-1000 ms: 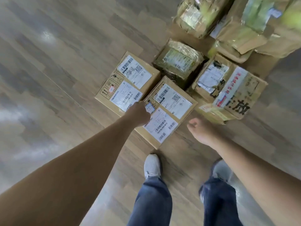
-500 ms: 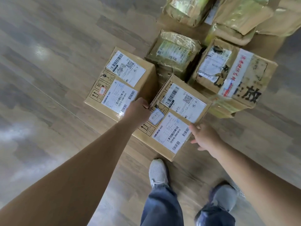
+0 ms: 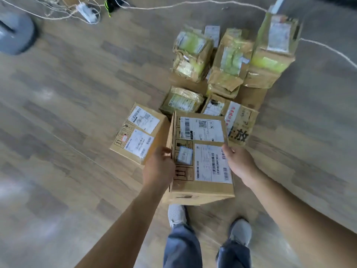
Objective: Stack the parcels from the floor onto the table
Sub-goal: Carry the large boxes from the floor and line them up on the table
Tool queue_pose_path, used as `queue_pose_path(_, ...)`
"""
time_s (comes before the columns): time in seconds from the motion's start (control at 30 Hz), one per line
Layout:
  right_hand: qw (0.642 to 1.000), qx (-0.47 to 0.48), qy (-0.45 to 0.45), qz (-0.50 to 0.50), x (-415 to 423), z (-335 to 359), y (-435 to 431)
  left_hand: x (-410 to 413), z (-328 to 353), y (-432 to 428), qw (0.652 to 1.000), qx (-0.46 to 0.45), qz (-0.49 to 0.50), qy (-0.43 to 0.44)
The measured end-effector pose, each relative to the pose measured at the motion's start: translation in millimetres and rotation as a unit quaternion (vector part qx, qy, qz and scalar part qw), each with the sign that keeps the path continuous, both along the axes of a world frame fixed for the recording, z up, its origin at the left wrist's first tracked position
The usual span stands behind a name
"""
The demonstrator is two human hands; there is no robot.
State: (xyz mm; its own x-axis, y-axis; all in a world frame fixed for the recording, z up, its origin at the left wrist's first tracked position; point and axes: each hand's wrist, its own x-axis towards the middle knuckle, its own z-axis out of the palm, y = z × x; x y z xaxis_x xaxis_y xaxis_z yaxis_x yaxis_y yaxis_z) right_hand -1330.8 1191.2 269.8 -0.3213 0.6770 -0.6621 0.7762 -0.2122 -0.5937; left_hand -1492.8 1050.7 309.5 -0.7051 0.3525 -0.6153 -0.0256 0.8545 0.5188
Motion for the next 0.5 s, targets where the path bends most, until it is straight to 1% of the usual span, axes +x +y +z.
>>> queue_pose_path(0.1,0.999,-0.01,0.023,-0.046,5.6,79.3,18.7,14.7,69.8,9.8,0.997,0.062,0.045,-0.019)
queue_pose_path(0.2,0.992,-0.046,0.085,-0.08,21.0,167.1,41.3,29.3,145.8,28.6,0.988,0.138,0.064,-0.039)
queue_pose_path(0.27,0.987,-0.053,0.117,-0.096,32.0,222.1,55.6,39.6,195.0,45.5,0.984,0.172,0.046,-0.014)
queue_pose_path(0.33,0.983,-0.057,0.148,-0.095,42.2,271.8,73.1,49.4,243.1,64.9,0.974,0.224,0.029,-0.009)
queue_pose_path(0.4,0.979,-0.071,0.17,-0.088,55.0,318.1,88.9,56.6,285.7,82.5,0.962,0.272,0.006,-0.007)
queue_pose_path(0.5,0.978,-0.054,0.188,-0.075,75.7,385.3,102.8,63.2,344.2,105.3,0.935,0.353,-0.026,0.002)
